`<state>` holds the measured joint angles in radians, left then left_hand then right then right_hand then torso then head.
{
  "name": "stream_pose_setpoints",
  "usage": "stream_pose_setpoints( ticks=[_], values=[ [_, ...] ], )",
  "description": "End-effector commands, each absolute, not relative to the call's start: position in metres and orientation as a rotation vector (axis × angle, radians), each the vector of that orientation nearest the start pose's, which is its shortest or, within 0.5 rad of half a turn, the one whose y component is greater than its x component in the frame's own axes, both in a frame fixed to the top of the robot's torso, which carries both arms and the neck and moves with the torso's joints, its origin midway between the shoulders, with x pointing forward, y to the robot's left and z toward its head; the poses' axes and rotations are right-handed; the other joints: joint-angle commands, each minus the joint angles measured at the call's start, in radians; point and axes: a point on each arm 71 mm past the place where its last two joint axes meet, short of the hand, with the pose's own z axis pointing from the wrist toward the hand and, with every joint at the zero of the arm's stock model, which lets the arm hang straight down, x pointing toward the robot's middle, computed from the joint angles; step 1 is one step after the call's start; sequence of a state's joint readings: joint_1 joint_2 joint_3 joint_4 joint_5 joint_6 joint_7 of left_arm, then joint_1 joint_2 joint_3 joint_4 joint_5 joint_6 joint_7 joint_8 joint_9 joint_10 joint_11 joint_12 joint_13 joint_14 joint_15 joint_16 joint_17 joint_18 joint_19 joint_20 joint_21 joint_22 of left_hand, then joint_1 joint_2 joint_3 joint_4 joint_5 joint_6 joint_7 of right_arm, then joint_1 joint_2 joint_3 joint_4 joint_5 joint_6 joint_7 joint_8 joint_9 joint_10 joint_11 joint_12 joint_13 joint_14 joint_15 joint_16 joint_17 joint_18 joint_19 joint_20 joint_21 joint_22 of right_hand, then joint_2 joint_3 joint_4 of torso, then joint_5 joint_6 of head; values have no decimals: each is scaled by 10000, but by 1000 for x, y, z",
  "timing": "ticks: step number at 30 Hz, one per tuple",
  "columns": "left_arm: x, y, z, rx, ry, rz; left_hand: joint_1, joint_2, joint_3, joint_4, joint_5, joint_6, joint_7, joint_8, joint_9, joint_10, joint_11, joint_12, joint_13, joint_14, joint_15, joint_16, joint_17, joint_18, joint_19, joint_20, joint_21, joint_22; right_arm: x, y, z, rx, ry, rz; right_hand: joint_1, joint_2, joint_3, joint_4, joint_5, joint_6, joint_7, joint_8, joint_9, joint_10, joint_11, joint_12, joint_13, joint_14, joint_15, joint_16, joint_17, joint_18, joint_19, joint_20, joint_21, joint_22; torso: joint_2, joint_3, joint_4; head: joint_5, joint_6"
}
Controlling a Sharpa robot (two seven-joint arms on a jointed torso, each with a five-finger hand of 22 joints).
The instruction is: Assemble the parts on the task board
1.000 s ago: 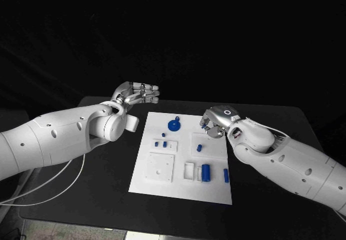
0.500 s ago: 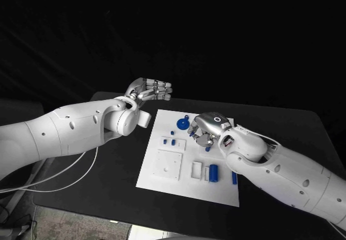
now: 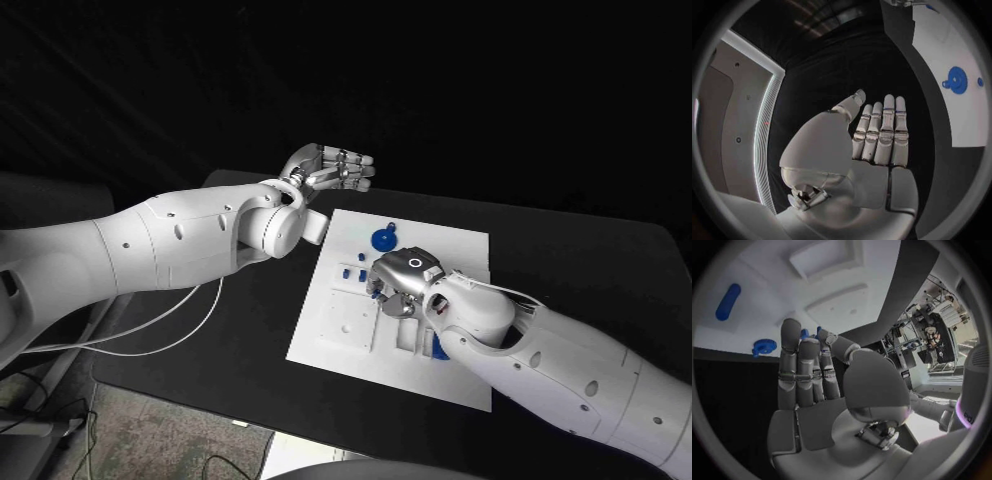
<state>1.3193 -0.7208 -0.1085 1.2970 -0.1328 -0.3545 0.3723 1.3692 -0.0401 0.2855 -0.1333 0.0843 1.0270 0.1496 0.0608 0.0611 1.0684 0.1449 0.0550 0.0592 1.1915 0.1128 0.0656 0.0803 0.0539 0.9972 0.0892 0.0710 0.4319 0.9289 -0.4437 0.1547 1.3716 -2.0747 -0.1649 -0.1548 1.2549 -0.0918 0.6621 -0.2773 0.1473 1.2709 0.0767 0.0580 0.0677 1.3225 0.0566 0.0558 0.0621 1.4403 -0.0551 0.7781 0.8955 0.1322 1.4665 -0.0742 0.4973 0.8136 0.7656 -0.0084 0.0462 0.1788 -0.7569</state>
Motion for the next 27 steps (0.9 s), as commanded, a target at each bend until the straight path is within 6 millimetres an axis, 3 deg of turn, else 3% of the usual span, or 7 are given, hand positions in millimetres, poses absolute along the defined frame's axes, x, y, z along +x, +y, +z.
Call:
stream_pose_setpoints(
  ticks=[1,5,9,21,27],
  values=[
    [543,212,-149,-8981,13802,-13794,8,74,11,-43,-6,-2,12,23,7,-66,-8,32,-8,-24,-42,-42,0,62,22,-5,36,-9,452,-31,-252,-6853,15547,6142,-79,67,-76,-13,72,-14,12,60,17,312,-285,47,8,-1,-63,-66,-15,120,336,-98,-41,17,13,-9,31,41,-39],
    [543,210,-149,-8952,13834,-13834,8,75,11,-35,-8,-1,10,23,7,-56,-8,33,-8,-36,-38,-39,-2,63,10,2,31,-22,449,-27,-259,-6746,15449,6328,-79,67,-76,-13,72,-14,12,60,17,312,-285,47,8,-1,-63,-66,-15,120,336,-98,-41,17,16,16,24,103,-91],
    [543,208,-149,-8925,13883,-13860,8,75,11,-35,-8,-1,10,23,7,-56,-8,33,-8,-36,-38,-39,-2,63,10,2,31,-22,448,-24,-262,-6607,15398,6396,-88,70,-65,-27,92,-5,8,59,17,323,-288,49,9,6,-65,-68,-23,127,345,-98,-49,26,5,-5,4,127,-121],
    [543,208,-149,-8891,13985,-13837,8,80,4,-18,-21,6,7,21,6,-60,-7,31,-8,-15,-46,-35,5,74,41,-4,52,-31,443,-21,-268,-6545,15496,6515,-98,66,-54,-29,117,-2,8,58,17,324,-288,47,8,8,-66,-70,-29,131,350,-99,-51,35,3,-6,7,204,-212],
    [543,208,-149,-8889,14005,-13841,8,80,4,-18,-21,6,7,21,6,-60,-7,31,-8,-15,-46,-35,5,74,41,-4,52,-31,443,-21,-270,-6598,15653,6463,-114,65,-50,-28,136,-4,9,57,17,326,-289,49,9,11,-67,-74,-41,133,349,-97,-62,47,3,-2,35,177,-245]
  ],
)
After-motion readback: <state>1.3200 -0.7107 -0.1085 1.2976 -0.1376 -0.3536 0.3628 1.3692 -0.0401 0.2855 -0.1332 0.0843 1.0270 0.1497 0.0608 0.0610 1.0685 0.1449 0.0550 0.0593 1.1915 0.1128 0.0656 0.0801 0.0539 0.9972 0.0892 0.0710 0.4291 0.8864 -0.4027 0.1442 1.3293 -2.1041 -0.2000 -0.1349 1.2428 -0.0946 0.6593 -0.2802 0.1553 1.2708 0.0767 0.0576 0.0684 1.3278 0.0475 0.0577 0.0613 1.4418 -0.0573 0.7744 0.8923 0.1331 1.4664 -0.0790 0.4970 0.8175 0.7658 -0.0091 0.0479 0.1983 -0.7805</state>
